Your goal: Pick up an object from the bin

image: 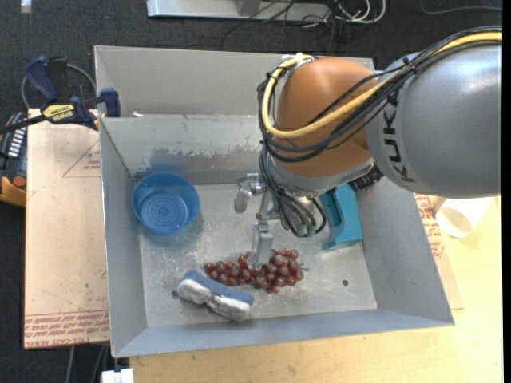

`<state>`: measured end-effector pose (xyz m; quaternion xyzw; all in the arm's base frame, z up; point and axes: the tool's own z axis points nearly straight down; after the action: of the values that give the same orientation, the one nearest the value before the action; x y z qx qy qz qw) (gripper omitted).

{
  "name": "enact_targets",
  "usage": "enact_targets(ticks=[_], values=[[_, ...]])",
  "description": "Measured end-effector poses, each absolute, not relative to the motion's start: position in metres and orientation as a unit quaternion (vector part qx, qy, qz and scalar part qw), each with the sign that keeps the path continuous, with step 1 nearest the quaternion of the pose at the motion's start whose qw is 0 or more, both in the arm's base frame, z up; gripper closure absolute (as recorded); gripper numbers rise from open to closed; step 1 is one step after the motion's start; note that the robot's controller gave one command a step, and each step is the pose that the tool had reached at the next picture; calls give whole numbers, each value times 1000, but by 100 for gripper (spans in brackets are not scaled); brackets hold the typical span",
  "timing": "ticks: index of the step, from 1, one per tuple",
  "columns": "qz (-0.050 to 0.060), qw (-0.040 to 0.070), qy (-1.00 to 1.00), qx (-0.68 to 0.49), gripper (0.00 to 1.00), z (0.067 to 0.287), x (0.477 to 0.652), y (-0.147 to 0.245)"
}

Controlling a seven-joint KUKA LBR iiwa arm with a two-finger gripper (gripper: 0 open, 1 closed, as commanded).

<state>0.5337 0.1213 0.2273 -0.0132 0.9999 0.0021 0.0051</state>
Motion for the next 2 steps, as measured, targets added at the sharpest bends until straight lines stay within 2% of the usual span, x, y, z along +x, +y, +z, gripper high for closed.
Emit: enact_targets(ticks=[1,2], values=[[0,-7,1000,0,0,186,502,118],[2,2,996,-89,0,151,492,141]])
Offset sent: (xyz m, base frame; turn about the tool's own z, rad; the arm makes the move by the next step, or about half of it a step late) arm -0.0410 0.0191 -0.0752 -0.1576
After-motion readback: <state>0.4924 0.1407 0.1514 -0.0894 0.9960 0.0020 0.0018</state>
